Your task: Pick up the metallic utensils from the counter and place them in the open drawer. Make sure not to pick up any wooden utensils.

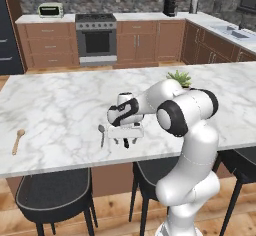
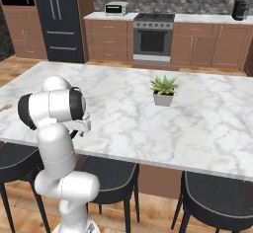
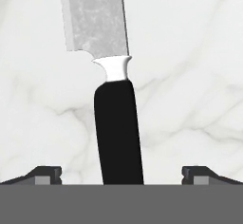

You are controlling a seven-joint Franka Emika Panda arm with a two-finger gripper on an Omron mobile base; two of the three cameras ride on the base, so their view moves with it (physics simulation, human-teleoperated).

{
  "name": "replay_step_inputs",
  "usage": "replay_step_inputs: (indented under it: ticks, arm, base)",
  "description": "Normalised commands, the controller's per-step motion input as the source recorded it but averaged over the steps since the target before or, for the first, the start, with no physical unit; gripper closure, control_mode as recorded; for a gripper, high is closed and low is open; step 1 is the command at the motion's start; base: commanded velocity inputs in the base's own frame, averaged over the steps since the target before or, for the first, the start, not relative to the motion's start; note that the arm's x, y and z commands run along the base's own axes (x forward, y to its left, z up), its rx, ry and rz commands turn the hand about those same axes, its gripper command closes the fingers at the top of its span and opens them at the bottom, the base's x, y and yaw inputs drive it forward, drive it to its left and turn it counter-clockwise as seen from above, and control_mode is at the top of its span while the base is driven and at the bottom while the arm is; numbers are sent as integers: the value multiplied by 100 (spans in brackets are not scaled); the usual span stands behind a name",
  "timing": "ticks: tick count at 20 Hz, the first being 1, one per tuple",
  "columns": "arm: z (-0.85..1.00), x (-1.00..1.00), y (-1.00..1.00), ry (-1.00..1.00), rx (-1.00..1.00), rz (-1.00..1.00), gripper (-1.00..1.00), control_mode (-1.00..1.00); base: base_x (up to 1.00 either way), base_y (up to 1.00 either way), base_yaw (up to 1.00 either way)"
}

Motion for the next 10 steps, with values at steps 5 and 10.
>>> replay_step_inputs:
  ticks: [5, 10]
  arm:
    - [-9, 0, 0, 0, 0, 0, 100, -100]
    - [0, 0, 0, 0, 0, 0, 100, -100]
  base:
    - [0, 0, 0]
    - [0, 0, 0]
